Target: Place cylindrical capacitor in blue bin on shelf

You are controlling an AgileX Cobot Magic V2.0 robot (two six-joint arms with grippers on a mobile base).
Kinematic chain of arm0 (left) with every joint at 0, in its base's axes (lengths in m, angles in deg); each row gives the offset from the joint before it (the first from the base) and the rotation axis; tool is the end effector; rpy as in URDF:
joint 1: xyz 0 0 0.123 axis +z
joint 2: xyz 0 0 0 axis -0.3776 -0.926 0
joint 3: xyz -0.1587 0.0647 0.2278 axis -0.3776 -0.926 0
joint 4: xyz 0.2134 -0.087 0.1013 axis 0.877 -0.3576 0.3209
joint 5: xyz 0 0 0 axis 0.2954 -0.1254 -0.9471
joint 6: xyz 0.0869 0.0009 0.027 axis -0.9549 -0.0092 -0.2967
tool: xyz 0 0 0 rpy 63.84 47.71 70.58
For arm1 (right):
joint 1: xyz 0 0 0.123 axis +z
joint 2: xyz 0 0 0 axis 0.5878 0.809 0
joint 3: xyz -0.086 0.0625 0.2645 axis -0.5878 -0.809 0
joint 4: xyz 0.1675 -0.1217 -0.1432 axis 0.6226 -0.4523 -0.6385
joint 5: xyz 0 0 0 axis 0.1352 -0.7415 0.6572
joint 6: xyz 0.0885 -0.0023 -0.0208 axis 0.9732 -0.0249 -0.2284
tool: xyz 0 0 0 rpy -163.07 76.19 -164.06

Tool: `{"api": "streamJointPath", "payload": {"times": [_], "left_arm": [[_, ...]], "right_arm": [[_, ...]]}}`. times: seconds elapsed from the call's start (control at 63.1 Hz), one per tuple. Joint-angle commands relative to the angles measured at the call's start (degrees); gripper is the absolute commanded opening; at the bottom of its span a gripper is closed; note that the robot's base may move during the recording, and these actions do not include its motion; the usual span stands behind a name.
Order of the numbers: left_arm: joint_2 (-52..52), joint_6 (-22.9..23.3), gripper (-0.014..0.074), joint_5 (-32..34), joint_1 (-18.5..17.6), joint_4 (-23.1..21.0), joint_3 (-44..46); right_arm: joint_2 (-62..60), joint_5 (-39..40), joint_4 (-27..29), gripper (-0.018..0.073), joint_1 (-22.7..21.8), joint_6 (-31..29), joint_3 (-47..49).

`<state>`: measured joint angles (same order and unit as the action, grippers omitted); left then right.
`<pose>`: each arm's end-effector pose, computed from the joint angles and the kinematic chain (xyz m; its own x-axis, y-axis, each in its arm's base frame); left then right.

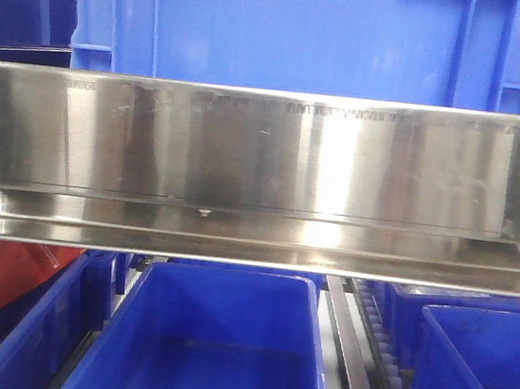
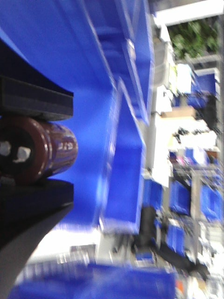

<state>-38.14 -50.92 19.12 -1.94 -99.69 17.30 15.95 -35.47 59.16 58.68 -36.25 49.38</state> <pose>0.3173 -0.1429 0.4133 -0.0911 -0.0056 -0.9958 0.4122 0.9101 -0.0428 0.2889 0.1207 0.3987 -0.0411 0.0325 -0.9986 -0.3835 0.9224 0.0458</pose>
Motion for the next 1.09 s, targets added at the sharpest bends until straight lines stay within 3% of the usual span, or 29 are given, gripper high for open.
{"api": "streamJointPath", "payload": {"times": [0.0,0.127,0.222,0.365,0.444,0.507,0.666,0.777,0.808,0.84,0.951,1.078], "left_arm": [[-2.49,-0.2,-0.0111,2.54,-1.31,-0.21,1.47],[-3.97,-0.2,-0.0045,2.08,-1.87,-0.21,1.89],[-4.09,-0.2,0.0139,0.98,-1.87,-0.21,1.89],[-4.09,-0.2,0.0513,0.88,-1.87,-0.21,1.89],[-3.98,-0.2,0.0624,0.88,-1.87,-0.34,1.89],[-3.74,-0.2,0.0578,0.88,-1.87,-0.44,2.0],[-0.82,-0.2,0.036,0.48,-1.76,-0.44,2.0],[2.34,-0.2,0.0079,-0.33,-1.76,-0.23,2.0],[3.25,-0.2,0.0006,-0.45,-1.76,-0.23,2.0],[4.09,-0.2,-0.0103,-0.92,-1.66,-0.23,2.0],[6.23,-0.2,-0.0111,-3.68,-1.04,-0.23,1.87],[10.01,-0.2,-0.0111,-4.23,0.99,-0.1,-3.07]], "right_arm": [[1.28,2.51,0.02,-0.0162,0.85,-0.08,0.63],[2.44,2.23,0.02,-0.0105,1.31,-0.08,0.63],[2.55,2.13,0.12,0.0097,1.31,-0.08,0.63],[2.55,2.26,0.23,0.041,1.31,-0.08,0.63],[2.55,2.26,0.23,0.0518,1.31,-0.08,0.63],[2.44,2.26,0.23,0.0566,1.31,-0.08,0.63],[-0.37,0.3,0.23,0.053,1.31,-0.08,0.63],[-3.37,-3.36,0.23,0.0377,1.31,-0.08,0.63],[-4.18,-4.3,0.23,0.031,1.19,-0.08,0.63],[-4.86,-5.75,0.23,0.0188,1.07,-0.08,0.63],[-6.33,-8.58,0.23,-0.0165,-0.49,-0.08,0.37],[-10.02,-8.73,0.23,-0.0166,-3.44,-0.08,-4.11]]}}
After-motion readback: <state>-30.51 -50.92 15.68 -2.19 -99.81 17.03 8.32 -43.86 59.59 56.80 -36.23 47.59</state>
